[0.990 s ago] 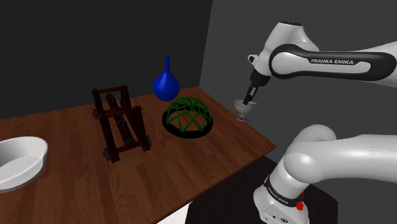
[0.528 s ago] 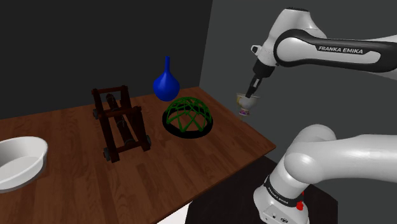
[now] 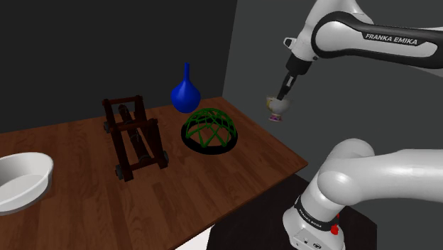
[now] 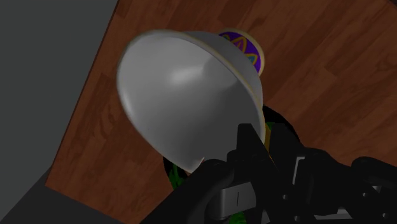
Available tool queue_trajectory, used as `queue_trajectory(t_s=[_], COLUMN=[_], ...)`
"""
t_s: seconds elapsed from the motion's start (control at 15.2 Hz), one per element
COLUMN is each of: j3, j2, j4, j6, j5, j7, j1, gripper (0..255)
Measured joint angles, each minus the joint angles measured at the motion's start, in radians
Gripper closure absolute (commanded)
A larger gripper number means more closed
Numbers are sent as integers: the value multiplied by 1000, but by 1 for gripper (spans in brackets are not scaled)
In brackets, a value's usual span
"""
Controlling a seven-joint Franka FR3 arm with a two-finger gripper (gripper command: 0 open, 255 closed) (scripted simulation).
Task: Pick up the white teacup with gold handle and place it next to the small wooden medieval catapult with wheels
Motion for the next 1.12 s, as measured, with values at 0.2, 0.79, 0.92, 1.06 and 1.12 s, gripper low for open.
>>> queue_trajectory(t_s=[0.2,0.79,0.92,1.06,1.12], j3=[6,63,105,144,164], j2=[7,54,77,112,143], j4=[41,140,150,162,176], j6=[-33,-94,-87,-70,-57], j5=[7,50,76,100,112], j7=[-4,37,81,125,148], j1=[3,30,46,63,73], gripper=[255,255,255,255,255])
